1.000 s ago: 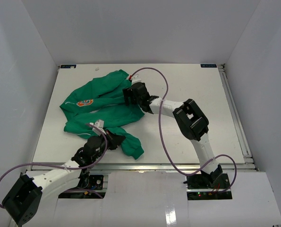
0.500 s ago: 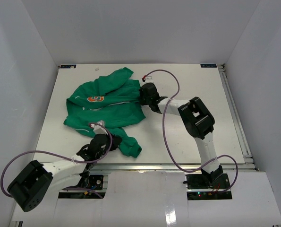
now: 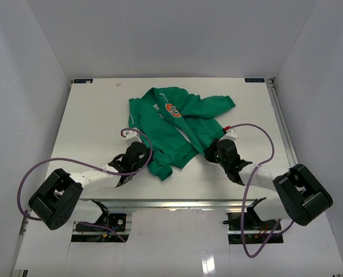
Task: Zip up the jacket
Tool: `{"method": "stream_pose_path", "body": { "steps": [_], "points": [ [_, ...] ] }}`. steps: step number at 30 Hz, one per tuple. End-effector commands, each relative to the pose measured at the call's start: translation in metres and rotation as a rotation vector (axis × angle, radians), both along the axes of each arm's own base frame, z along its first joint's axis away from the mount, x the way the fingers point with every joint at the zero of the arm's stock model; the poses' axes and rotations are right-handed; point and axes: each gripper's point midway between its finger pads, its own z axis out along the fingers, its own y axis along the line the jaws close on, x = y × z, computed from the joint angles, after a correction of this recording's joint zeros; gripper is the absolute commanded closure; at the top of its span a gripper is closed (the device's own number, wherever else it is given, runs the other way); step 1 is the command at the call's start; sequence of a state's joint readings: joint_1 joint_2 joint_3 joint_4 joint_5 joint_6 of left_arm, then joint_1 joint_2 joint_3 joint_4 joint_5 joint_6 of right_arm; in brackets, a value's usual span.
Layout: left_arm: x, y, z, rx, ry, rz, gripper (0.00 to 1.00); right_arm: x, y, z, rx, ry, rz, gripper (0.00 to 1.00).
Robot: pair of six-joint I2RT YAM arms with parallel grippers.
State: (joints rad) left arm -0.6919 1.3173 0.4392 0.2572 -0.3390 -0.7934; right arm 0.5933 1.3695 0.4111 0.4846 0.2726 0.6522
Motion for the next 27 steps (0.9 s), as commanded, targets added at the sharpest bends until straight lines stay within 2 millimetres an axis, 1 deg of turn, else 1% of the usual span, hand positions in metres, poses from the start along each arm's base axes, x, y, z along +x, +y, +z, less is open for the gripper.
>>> {"method": "stream_pose_path", "body": {
  "steps": [1, 3, 4, 5, 6, 7, 8, 9, 11, 13, 15, 17, 18, 20, 24, 26, 27],
  "points": [
    [0.004, 0.022, 0.019, 0.024, -0.044, 0.087, 0.84, -0.012, 0.017, 0.027, 0.14, -0.056, 0.033, 0.86],
    [-0.002, 0.029, 0.024, 0.001, -0.068, 0.099, 0.69, -0.019, 0.022, 0.03, 0.132, -0.05, 0.071, 0.84],
    [-0.004, 0.032, 0.025, -0.005, -0.076, 0.109, 0.55, -0.021, 0.024, 0.036, 0.139, -0.059, 0.088, 0.83],
    [-0.005, 0.036, 0.029, -0.011, -0.087, 0.124, 0.45, -0.025, 0.028, 0.039, 0.145, -0.061, 0.108, 0.81],
    [-0.006, 0.04, 0.034, -0.018, -0.098, 0.142, 0.37, -0.03, 0.032, 0.042, 0.151, -0.06, 0.129, 0.77],
    [-0.007, 0.044, 0.041, -0.026, -0.115, 0.152, 0.33, -0.034, 0.036, 0.044, 0.151, -0.065, 0.151, 0.69],
    [-0.007, 0.045, 0.048, -0.029, -0.13, 0.152, 0.32, -0.038, 0.041, 0.046, 0.144, -0.069, 0.178, 0.6],
    [-0.008, 0.045, 0.053, -0.026, -0.142, 0.146, 0.31, -0.045, 0.048, 0.048, 0.135, -0.071, 0.21, 0.53],
    [-0.006, 0.041, 0.068, -0.037, -0.173, 0.119, 0.3, -0.049, 0.053, 0.051, 0.097, -0.06, 0.241, 0.47],
    [-0.01, 0.022, 0.08, -0.069, -0.202, 0.004, 0.3, -0.051, 0.051, 0.051, 0.05, -0.05, 0.248, 0.43],
    [-0.01, 0.003, 0.089, -0.09, -0.243, -0.107, 0.3, -0.051, 0.045, 0.051, -0.004, -0.05, 0.243, 0.43],
    [-0.012, -0.014, 0.087, -0.104, -0.215, -0.185, 0.3, -0.05, 0.035, 0.05, -0.057, -0.055, 0.227, 0.43],
    [-0.012, -0.022, 0.08, -0.1, -0.184, -0.218, 0.31, -0.05, 0.031, 0.052, -0.082, -0.062, 0.218, 0.43],
    [-0.014, -0.032, 0.055, -0.085, -0.114, -0.264, 0.32, -0.048, 0.021, 0.054, -0.134, -0.056, 0.194, 0.43],
    [-0.024, -0.061, 0.054, -0.183, -0.147, -0.412, 0.33, -0.051, 0.008, 0.058, -0.196, -0.02, 0.165, 0.43],
    [-0.029, -0.074, 0.059, -0.225, -0.151, -0.479, 0.3, -0.052, 0.007, 0.061, -0.188, -0.026, 0.16, 0.42],
    [-0.028, -0.081, 0.061, -0.23, -0.156, -0.498, 0.28, -0.05, 0.008, 0.062, -0.181, -0.038, 0.16, 0.41]
  ]
}}
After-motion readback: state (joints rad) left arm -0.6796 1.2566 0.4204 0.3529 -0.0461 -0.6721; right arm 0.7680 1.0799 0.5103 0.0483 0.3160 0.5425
